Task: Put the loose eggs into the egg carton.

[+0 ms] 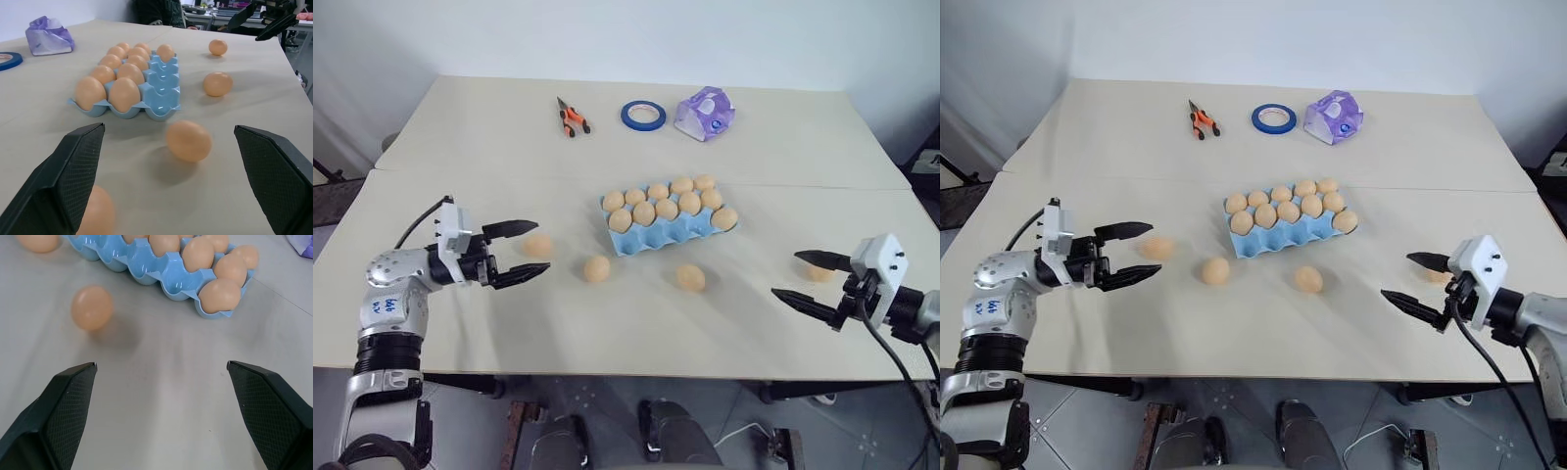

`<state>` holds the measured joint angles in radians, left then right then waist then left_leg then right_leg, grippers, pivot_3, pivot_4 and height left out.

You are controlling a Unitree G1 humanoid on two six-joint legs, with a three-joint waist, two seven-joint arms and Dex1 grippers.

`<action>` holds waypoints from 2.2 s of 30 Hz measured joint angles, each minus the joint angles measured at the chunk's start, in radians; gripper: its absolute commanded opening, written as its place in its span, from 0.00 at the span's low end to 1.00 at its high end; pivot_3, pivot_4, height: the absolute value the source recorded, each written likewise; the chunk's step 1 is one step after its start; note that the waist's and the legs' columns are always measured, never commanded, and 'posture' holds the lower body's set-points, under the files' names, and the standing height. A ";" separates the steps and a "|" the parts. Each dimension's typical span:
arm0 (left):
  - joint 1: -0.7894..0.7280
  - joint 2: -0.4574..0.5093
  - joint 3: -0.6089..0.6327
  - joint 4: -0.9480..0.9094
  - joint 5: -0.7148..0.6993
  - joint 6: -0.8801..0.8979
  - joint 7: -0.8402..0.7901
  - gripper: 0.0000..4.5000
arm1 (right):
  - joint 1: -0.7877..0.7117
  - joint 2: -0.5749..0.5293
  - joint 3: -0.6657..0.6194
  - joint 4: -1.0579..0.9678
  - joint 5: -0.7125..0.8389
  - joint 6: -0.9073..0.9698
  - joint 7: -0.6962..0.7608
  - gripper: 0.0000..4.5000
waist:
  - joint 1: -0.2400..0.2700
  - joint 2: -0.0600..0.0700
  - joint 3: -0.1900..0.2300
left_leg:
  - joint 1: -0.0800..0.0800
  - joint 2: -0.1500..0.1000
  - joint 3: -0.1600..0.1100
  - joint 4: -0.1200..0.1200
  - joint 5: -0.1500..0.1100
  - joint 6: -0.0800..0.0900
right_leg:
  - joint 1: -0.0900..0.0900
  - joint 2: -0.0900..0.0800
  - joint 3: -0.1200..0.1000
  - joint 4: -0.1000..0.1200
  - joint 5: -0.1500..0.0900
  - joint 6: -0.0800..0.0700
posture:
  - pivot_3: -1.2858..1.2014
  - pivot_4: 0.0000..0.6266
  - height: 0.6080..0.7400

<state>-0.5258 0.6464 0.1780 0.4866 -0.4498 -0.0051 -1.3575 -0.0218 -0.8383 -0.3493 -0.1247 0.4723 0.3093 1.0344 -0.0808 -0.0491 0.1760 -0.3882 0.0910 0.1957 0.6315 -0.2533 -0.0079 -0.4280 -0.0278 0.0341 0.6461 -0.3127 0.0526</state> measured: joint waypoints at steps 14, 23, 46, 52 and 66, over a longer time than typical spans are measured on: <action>-0.059 -0.030 -0.028 -0.001 0.014 0.030 0.019 1.00 | -0.032 0.062 -0.064 -0.040 -0.037 0.044 -0.282 0.99 | 0.000 0.000 0.000 | 0.000 0.000 0.000 0.000 0.001 -0.001 | 0.000 0.000 0.000 0.000 0.000 0.000 | 0.52 0.24 1.00; -0.101 -0.108 -0.071 0.005 0.014 0.025 -0.020 1.00 | 0.088 0.318 -0.207 -0.288 -0.071 0.251 -0.729 0.99 | 0.009 0.001 0.000 | -0.001 0.000 0.000 0.000 0.000 -0.004 | 0.000 0.000 0.000 0.000 0.000 0.000 | 0.52 0.24 1.00; -0.101 -0.121 -0.099 -0.047 0.008 0.066 -0.070 1.00 | -0.179 0.469 -0.080 0.173 -0.296 -0.006 -0.955 0.99 | -0.012 0.004 0.000 | 0.001 -0.003 0.001 -0.002 0.003 -0.002 | -0.001 0.000 0.003 0.005 -0.001 0.002 | 0.52 0.24 1.00; 0.064 -0.053 -0.041 -0.189 -0.017 0.136 -0.015 1.00 | -0.244 0.449 -0.040 0.337 -0.310 -0.087 -0.918 0.99 | -0.025 0.005 0.001 | 0.001 -0.002 0.001 -0.001 0.004 -0.002 | -0.002 0.000 0.003 0.007 -0.003 0.003 | 0.52 0.24 1.00; 0.192 0.009 0.055 -0.248 -0.035 0.156 0.085 1.00 | -0.313 0.449 0.001 0.456 -0.317 -0.150 -0.911 0.99 | -0.034 0.005 0.001 | 0.002 -0.004 0.000 -0.001 0.002 -0.005 | -0.001 -0.004 0.002 0.007 -0.002 0.003 | 0.52 0.24 1.00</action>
<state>-0.3336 0.6552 0.2330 0.2382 -0.4844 0.1512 -1.2724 -0.3353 -0.3897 -0.3486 0.3311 0.1557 0.1593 0.1232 -0.1143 -0.0444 0.1770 -0.3863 0.0872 0.1961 0.6305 -0.2510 -0.0125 -0.4289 -0.0313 0.0363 0.6533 -0.3148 0.0555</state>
